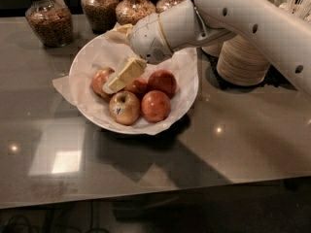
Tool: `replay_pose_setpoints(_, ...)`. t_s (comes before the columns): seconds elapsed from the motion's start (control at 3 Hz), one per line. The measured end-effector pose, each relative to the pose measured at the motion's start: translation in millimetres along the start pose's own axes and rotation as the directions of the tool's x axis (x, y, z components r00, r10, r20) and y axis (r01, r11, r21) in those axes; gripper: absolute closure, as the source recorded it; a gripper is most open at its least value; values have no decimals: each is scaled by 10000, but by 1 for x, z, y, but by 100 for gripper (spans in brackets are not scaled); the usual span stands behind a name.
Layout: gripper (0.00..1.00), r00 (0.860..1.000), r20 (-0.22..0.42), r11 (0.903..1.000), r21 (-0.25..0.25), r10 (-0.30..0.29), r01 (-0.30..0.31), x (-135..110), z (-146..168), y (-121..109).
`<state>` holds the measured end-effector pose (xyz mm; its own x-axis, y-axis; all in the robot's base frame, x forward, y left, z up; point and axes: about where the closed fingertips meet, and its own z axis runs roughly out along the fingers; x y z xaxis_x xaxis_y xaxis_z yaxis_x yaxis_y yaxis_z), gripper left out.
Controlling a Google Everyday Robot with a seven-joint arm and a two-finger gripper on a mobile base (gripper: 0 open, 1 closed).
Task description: Pick apple from white bowl
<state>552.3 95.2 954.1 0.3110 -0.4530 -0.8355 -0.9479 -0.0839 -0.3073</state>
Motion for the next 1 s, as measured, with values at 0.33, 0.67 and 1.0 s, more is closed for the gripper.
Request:
replay_pose_setpoints(0.33, 18, 9993, -92, 9992, -139, 369, -370, 15, 9, 2)
replay_pose_setpoints(0.67, 18, 9969, -190, 9969, -167, 767, -770, 32, 13, 4)
replay_pose_setpoints(1.0, 18, 9922, -225, 9918, -333, 1227, -1234, 47, 19, 8)
